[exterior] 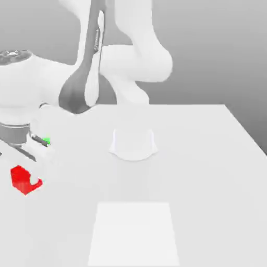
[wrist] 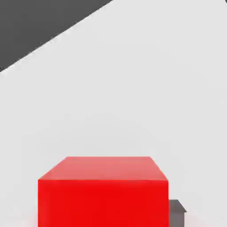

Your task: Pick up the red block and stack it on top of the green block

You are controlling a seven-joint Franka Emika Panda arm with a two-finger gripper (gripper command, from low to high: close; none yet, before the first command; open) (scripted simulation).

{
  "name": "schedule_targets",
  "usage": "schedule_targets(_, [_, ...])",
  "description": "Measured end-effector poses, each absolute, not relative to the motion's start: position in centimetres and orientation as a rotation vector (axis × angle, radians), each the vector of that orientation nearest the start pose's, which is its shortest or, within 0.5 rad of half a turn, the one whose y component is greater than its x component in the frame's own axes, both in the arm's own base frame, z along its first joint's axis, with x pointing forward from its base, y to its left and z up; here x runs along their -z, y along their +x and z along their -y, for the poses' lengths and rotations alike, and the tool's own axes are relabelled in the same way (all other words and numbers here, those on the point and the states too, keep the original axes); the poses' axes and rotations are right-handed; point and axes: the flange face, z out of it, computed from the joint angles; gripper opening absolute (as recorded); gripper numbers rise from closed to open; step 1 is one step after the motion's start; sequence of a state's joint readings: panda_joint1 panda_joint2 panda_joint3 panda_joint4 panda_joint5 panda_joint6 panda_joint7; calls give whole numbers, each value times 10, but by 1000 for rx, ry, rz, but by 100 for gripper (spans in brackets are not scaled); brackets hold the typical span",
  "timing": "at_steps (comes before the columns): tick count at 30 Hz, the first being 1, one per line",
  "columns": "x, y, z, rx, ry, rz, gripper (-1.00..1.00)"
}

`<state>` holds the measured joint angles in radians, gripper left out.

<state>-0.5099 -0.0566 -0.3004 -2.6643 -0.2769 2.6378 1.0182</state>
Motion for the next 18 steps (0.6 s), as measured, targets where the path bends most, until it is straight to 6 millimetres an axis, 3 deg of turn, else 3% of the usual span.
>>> schedule_targets(3, [-263, 238, 327, 59, -2095, -2488, -100])
schedule_targets(7, [-262, 146, 353, 36, -1760, -2706, -100])
schedule_targets(10, [-257, 78, 355, 18, -1485, -2830, -100])
schedule_targets(13, [-249, 20, 345, 4, -1218, -2909, -100])
schedule_targets(15, [-243, 9, 342, 1, -1156, -2915, -100])
schedule_targets(18, [-233, 7, 341, -2, -1135, -2904, -100])
